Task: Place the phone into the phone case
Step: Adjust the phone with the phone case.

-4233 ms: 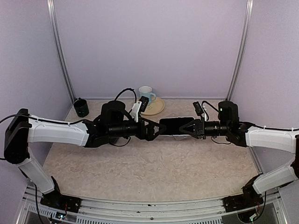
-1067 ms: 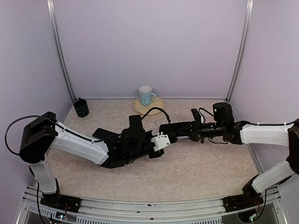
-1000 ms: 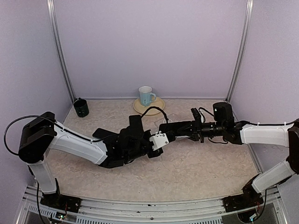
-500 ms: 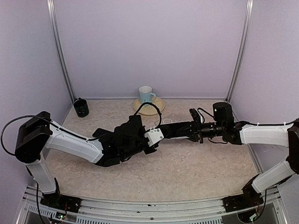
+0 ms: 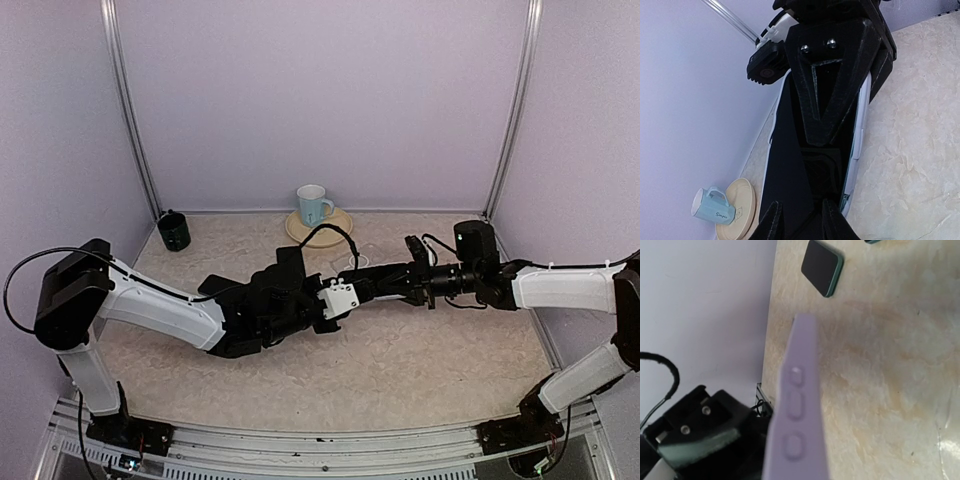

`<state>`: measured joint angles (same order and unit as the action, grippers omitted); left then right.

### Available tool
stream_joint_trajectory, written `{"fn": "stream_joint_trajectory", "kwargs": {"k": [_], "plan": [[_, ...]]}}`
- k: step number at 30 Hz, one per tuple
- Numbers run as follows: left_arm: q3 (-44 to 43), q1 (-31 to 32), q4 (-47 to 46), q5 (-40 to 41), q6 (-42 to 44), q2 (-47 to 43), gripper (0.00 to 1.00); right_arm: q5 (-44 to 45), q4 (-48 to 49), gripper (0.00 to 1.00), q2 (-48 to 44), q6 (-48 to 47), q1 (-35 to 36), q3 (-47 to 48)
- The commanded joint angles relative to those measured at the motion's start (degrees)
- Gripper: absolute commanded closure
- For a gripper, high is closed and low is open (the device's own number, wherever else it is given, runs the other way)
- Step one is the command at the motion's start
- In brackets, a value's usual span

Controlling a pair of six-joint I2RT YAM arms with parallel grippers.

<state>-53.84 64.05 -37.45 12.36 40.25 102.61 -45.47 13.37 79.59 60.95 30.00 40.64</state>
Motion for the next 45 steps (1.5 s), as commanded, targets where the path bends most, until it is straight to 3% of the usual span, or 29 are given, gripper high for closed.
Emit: {"fn": "stream_joint_trajectory", "kwargs": {"k": [1,6,20,28,33,45], "plan": [[0.8,0.3,0.3,-2.7,0.0,-2.1,0.74,-2.3,3.9,0.99,-0.3,-0.5,0.2,0.2],[1.4,-0.3,1.9,-5.9,-0.5,-4.1,0.74,-2.4,4.3,0.99,0.1,-0.2,0.1,0.1],[-1.8,0.9,5.8,-2.2,2.8,-0.3,0.75,-2.4,4.0,0.98,-0.2,-0.3,0.1,0.4],[-2.8,1.4,4.4,0.6,4.5,1.7,0.86,-2.8,3.8,0.98,0.0,-0.4,0.1,1.0],[-2.8,1.6,3.2,0.8,4.5,2.1,1.0,-3.0,3.8,0.98,0.5,-0.5,0.1,1.2],[1.6,1.6,-6.0,2.1,1.9,1.5,1.0,-4.9,6.6,0.98,0.6,1.8,-0.8,0.8]]}}
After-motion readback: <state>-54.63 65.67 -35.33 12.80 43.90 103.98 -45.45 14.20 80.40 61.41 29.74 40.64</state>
